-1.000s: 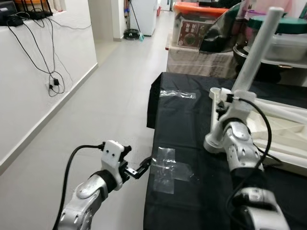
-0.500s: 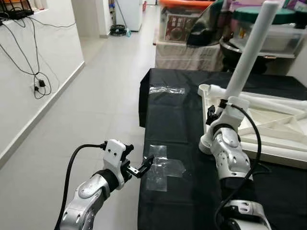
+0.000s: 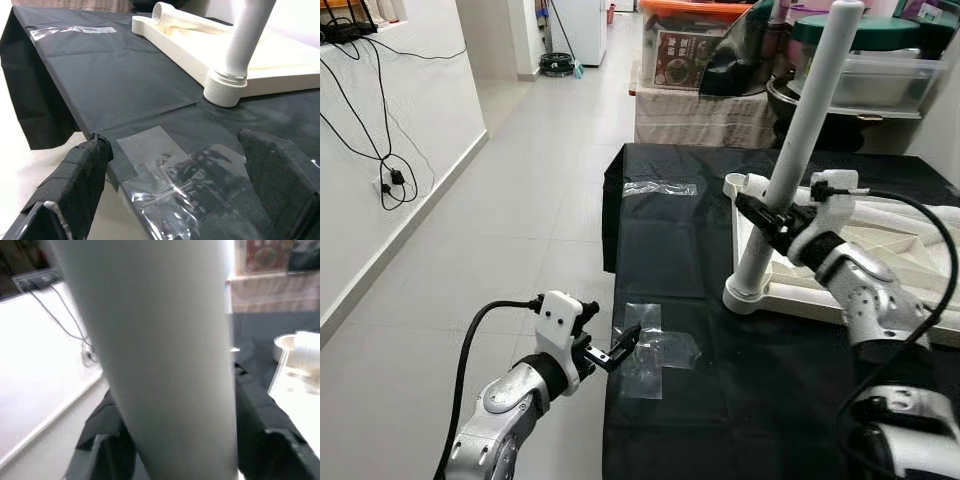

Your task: Building children table

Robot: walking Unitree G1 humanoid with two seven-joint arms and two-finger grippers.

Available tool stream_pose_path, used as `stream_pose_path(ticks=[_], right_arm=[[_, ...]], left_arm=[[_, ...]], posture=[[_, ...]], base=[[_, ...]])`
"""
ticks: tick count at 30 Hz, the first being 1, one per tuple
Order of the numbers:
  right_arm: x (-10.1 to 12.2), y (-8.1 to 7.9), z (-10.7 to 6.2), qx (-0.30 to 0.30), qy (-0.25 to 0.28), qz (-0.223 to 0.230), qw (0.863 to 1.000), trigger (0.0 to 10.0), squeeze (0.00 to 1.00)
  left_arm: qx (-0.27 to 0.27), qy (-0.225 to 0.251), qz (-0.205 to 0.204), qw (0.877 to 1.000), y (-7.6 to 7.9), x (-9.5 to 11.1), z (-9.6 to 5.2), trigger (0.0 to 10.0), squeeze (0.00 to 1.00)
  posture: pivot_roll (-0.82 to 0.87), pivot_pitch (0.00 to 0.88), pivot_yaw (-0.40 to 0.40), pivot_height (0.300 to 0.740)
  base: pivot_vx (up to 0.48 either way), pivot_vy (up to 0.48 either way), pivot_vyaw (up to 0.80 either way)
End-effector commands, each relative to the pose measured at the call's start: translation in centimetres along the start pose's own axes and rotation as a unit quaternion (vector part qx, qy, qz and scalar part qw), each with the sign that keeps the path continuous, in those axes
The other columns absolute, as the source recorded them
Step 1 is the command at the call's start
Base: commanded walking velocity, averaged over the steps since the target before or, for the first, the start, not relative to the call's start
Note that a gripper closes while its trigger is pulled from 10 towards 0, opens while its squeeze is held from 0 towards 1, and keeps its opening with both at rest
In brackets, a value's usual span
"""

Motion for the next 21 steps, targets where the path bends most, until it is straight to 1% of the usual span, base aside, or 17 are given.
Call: stream_pose_path(ticks=[1, 3, 4, 5, 6, 7, 8, 9, 10, 11, 12, 13, 14, 15, 16, 17, 21], right_arm=[[-0.8, -0.7, 0.7, 0.008, -0.005, 0.032, 0.999, 0.0, 0.0], [-0.7, -0.5, 1.2, -0.021, 0.001, 0.035, 0.999, 0.0, 0.0], [-0.9, -0.2, 1.4, -0.068, -0.001, 0.039, 0.997, 0.0, 0.0], [-0.9, -0.2, 1.4, -0.068, -0.001, 0.039, 0.997, 0.0, 0.0], [-1.2, 0.0, 1.6, -0.102, -0.004, 0.044, 0.994, 0.0, 0.0], [-2.1, 0.7, 1.4, -0.202, -0.019, 0.055, 0.978, 0.0, 0.0], [-2.1, 0.7, 1.4, -0.202, -0.019, 0.055, 0.978, 0.0, 0.0], [-2.4, 0.9, 1.2, -0.233, -0.024, 0.059, 0.97, 0.0, 0.0], [-2.4, 0.9, 1.2, -0.233, -0.024, 0.059, 0.97, 0.0, 0.0], [-3.7, 1.7, 0.0, -0.322, -0.053, 0.045, 0.944, 0.0, 0.0], [-5.1, 1.9, -1.6, -0.396, -0.082, 0.032, 0.914, 0.0, 0.0], [-5.1, 1.9, -1.6, -0.396, -0.082, 0.032, 0.914, 0.0, 0.0], [-6.5, 1.6, -3.4, -0.458, -0.109, 0.008, 0.882, 0.0, 0.0], [-7.4, 1.3, -4.8, -0.498, -0.127, -0.007, 0.858, 0.0, 0.0], [-7.4, 1.3, -4.8, -0.498, -0.127, -0.007, 0.858, 0.0, 0.0], [-8.1, 0.5, -5.6, -0.511, -0.14, -0.013, 0.848, 0.0, 0.0], [-8.3, 0.0, -6.0, -0.515, -0.148, -0.022, 0.844, 0.0, 0.0]], left_arm=[[0.0, -0.005, 0.003, 1.0, -0.1, -0.2, 0.0, 10.0, 0.0], [0.0, -0.006, 0.003, 1.0, -0.1, -0.1, 0.0, 10.0, 0.0], [0.001, -0.006, 0.004, 1.0, -0.2, -0.1, -0.1, 10.0, 0.0], [0.001, -0.006, 0.004, 1.0, -0.2, -0.1, -0.1, 10.0, 0.0], [0.001, -0.007, 0.004, 1.0, -0.2, -0.1, -0.2, 10.0, 0.0], [0.002, -0.007, 0.005, 1.0, -0.2, -0.1, -0.3, 10.0, 0.0], [0.002, -0.007, 0.005, 1.0, -0.2, -0.1, -0.3, 10.0, 0.0], [0.002, -0.007, 0.005, 1.0, -0.2, -0.1, -0.3, 10.0, 0.0], [0.002, -0.007, 0.005, 1.0, -0.2, -0.1, -0.3, 10.0, 0.0], [0.002, -0.007, 0.005, 1.0, -0.2, -0.2, -0.3, 10.0, 0.0], [0.002, -0.007, 0.004, 1.0, -0.1, -0.2, -0.3, 10.0, 0.0], [0.002, -0.007, 0.004, 1.0, -0.1, -0.2, -0.3, 10.0, 0.0], [0.002, -0.007, 0.004, 1.0, 0.0, -0.2, -0.3, 10.0, 0.0], [0.002, -0.007, 0.003, 1.0, 0.0, -0.3, -0.2, 10.0, 0.0], [0.002, -0.007, 0.003, 1.0, 0.0, -0.3, -0.2, 10.0, 0.0], [0.002, -0.008, 0.003, 1.0, 0.0, -0.3, -0.3, 10.0, 0.0], [0.001, -0.008, 0.002, 1.0, 0.0, -0.3, -0.3, 10.0, 0.0]], posture=[[0.08, 0.0, -0.073, 0.74], [0.08, 0.0, -0.072, 0.74], [0.08, 0.0, -0.073, 0.74], [0.08, 0.0, -0.073, 0.74], [0.08, 0.0, -0.073, 0.74], [0.08, 0.0, -0.072, 0.74], [0.08, 0.0, -0.072, 0.74], [0.08, 0.0, -0.072, 0.74], [0.08, 0.0, -0.072, 0.74], [0.08, 0.0, -0.071, 0.74], [0.08, 0.0, -0.073, 0.74], [0.08, 0.0, -0.073, 0.74], [0.08, 0.0, -0.072, 0.74], [0.08, 0.0, -0.072, 0.74], [0.08, 0.0, -0.072, 0.74], [0.08, 0.0, -0.071, 0.74], [0.08, 0.0, -0.071, 0.74]], base=[[0.0, 0.0, 0.0], [0.0, 0.0, 0.0], [0.0, 0.0, 0.0], [0.0, 0.0, 0.0], [0.0, 0.0, 0.0], [0.0, 0.0, 0.0], [0.0, 0.0, 0.0], [0.0, 0.0, 0.0], [0.0, 0.0, 0.0], [0.0, 0.0, 0.0], [0.0, 0.0, 0.0], [0.0, 0.0, 0.0], [0.0, 0.0, 0.0], [0.0, 0.0, 0.0], [0.0, 0.0, 0.0], [0.0, 0.0, 0.0], [0.0, 0.0, 0.0]])
Point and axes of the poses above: a point about 5 cm out from each wrist's last joint towards the gripper, its own z axis pointing out of the wrist towards the gripper, its own x axis along the axis of the wrist's last joint, y = z × x, the point moved 2 cm from there along z, pointing out of the wrist towards the gripper, and after that the axes turned 9 degrees about -z, right-handed, at the moved point
